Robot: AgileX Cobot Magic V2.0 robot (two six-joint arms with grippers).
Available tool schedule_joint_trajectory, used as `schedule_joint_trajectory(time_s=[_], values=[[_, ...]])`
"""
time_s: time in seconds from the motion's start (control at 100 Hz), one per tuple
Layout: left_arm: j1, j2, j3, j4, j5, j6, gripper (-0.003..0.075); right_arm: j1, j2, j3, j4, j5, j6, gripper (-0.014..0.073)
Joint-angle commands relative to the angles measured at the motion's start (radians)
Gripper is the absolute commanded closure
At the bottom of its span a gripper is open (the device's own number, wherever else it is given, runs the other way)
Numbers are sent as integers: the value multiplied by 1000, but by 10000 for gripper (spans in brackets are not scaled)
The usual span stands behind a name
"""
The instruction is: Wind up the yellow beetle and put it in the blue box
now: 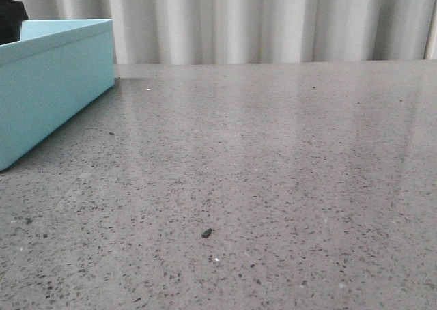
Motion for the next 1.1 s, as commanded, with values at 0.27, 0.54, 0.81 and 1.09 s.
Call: schedule_joint_trajectory(time_s=[0.27, 0.54, 0.81, 1.09], values=[[2, -30, -23, -82, 3, 10, 401, -1, -25, -24, 4, -11, -8, 655], [2, -30, -23, -71, 21, 8, 290, -1, -25, -24, 4, -11, -8, 655], [2, -58, -52, -74, 21, -11, 300, -1, -25, -24, 4, -20, -8, 655], [4, -182, -67, -105, 21, -11, 554, 1, -72, 26, -8, -81, -47, 655]])
